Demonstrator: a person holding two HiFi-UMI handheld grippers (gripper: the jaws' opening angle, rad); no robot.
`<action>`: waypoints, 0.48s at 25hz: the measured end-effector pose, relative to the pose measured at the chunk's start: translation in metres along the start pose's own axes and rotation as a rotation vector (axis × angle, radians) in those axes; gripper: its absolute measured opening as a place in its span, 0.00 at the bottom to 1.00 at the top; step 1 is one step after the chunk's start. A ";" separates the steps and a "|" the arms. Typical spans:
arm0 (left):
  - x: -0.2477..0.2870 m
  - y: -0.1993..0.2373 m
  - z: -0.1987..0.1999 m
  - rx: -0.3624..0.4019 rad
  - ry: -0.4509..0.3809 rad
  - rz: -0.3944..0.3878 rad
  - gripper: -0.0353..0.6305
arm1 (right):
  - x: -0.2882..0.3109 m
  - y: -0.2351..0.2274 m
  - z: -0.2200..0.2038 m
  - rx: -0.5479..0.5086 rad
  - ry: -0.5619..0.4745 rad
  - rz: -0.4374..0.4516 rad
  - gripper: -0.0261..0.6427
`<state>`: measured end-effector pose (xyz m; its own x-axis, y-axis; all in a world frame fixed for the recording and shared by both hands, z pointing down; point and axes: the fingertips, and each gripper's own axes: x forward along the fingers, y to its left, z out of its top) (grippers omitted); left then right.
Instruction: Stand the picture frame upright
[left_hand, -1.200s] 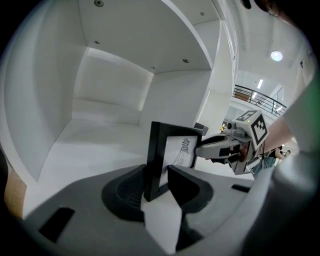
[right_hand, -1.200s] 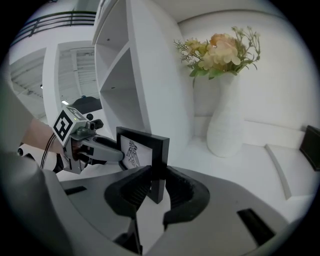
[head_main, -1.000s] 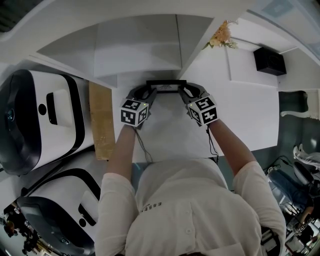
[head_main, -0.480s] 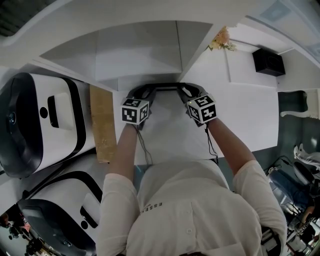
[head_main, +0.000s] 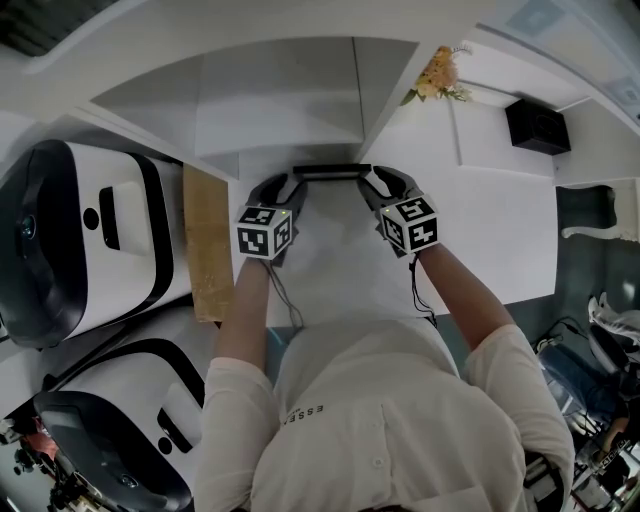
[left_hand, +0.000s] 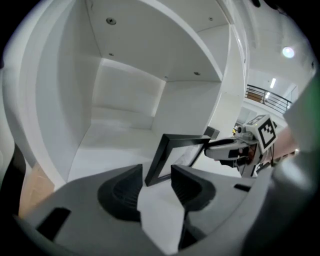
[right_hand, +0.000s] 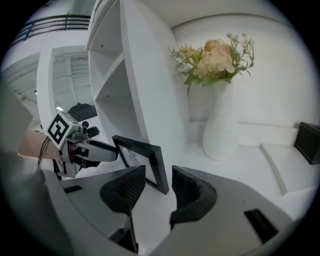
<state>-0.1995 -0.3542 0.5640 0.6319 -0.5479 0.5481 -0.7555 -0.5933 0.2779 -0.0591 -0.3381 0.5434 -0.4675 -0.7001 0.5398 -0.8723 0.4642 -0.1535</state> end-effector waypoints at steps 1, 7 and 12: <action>-0.005 -0.003 0.000 0.015 -0.006 -0.001 0.29 | -0.005 0.001 0.002 -0.002 -0.012 0.003 0.28; -0.049 -0.032 0.021 0.093 -0.160 -0.005 0.29 | -0.041 0.010 0.022 -0.075 -0.099 -0.033 0.27; -0.089 -0.067 0.045 0.244 -0.263 -0.002 0.24 | -0.083 0.033 0.047 -0.176 -0.204 -0.022 0.11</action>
<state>-0.1970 -0.2920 0.4609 0.6804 -0.6606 0.3173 -0.7105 -0.7007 0.0650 -0.0558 -0.2904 0.4552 -0.4838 -0.7974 0.3607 -0.8524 0.5228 0.0122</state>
